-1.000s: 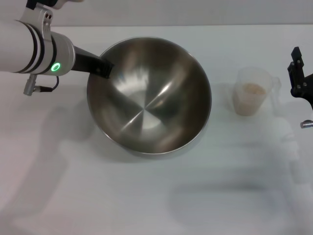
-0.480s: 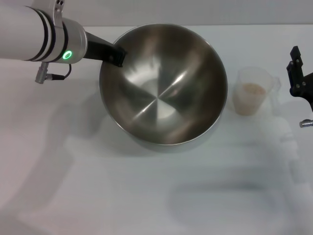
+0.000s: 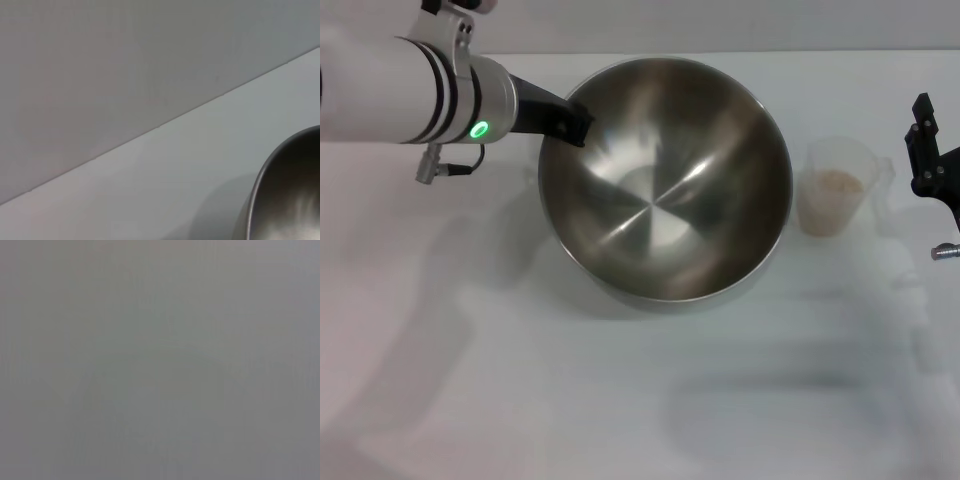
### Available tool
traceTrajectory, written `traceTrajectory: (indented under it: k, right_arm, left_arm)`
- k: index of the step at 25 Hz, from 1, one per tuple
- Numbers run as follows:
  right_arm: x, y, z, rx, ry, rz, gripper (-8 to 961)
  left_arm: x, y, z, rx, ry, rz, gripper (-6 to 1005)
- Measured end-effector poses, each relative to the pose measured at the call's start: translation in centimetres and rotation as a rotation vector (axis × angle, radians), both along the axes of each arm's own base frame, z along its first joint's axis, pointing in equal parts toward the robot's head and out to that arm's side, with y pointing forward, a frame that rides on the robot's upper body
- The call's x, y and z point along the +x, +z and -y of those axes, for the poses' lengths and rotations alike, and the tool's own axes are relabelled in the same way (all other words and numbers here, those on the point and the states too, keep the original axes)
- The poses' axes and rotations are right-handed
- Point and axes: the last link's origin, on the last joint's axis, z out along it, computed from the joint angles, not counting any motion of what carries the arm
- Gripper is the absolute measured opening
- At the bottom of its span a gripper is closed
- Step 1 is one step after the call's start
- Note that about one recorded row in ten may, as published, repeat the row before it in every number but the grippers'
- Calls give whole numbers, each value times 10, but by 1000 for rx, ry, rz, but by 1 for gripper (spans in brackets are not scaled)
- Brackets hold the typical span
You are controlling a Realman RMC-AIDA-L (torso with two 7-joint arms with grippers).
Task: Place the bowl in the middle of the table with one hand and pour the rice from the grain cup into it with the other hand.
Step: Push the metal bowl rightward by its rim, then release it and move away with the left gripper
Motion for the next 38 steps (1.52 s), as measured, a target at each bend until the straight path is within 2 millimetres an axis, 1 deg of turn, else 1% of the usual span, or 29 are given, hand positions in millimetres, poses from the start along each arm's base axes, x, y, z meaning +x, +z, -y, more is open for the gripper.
traceTrajectory:
  k: [5,20,32,34,38]
  right_arm:
    - [0,0,0,-2,2,1,481]
    - [1,1,0,0,2,6,481]
    - [1,2,-1,2,5,10,481]
    - [1,2,-1,1,5,10,481]
    - [1,2,-1,2,5,10,482]
  left_arm:
    - [-3,-7,0,5,-11,1,17]
    - [-10,-16,-2,20,-22,5,16]
    - [-11,-16,-5,43,-31,17,79]
    - [-11,-17,-5,54,-43,25,281]
    - [-12,-17,-3,91,-77,48,393]
